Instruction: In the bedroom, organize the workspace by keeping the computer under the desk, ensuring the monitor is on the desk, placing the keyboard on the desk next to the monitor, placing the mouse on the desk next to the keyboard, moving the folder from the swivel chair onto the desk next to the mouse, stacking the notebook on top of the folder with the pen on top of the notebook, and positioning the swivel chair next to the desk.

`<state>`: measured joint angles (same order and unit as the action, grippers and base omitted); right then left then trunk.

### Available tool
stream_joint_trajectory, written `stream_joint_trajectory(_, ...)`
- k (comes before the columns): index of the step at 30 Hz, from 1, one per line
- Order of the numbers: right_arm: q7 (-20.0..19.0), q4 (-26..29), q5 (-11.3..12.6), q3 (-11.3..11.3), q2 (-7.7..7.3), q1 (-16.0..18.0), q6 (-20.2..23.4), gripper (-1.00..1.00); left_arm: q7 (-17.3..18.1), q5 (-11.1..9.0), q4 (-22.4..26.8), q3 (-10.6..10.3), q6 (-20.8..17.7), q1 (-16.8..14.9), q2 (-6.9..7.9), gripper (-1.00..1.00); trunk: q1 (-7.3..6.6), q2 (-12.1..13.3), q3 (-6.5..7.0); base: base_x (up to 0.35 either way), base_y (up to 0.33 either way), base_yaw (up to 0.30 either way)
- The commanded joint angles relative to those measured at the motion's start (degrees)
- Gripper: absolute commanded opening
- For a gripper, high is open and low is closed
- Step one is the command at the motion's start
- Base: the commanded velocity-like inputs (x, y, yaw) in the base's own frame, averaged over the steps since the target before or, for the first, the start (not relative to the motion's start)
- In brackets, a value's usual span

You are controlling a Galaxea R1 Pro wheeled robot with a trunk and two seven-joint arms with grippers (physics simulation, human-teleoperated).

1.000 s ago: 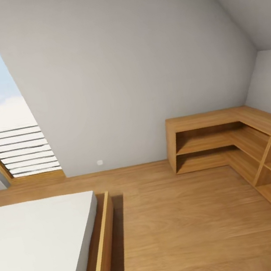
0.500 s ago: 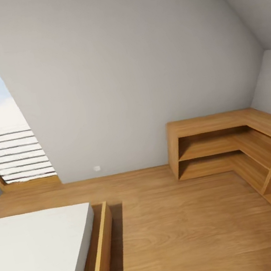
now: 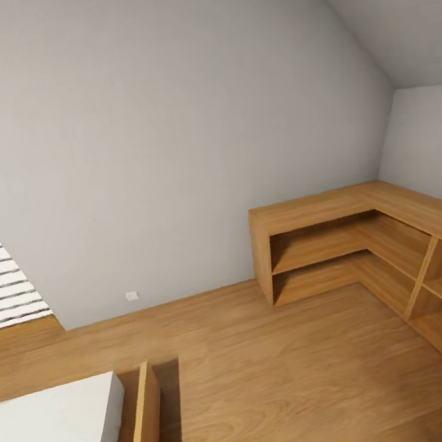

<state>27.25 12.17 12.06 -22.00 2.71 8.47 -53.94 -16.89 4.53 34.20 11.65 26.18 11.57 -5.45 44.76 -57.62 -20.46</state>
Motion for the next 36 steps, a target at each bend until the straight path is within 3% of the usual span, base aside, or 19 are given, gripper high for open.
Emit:
stream_joint_trajectory(1, 0.16, -0.02, 0.51, -0.49, -0.01, 0.06, -0.21, 1.0, -0.18, 0.48, 0.08, 0.22, 0.01, 0.02, -0.07, 1.0, 0.04, -0.03, -0.05, 0.333, 0.0, -0.251)
stream_joint_trajectory(36, 0.13, -0.13, 0.01, -0.61, -0.07, 0.06, -0.42, 1.0, -0.09, 0.41, -0.01, 0.22, -0.55, 0.01, 0.08, 1.0, 0.04, -0.03, 0.6, 0.333, 0.0, -0.259)
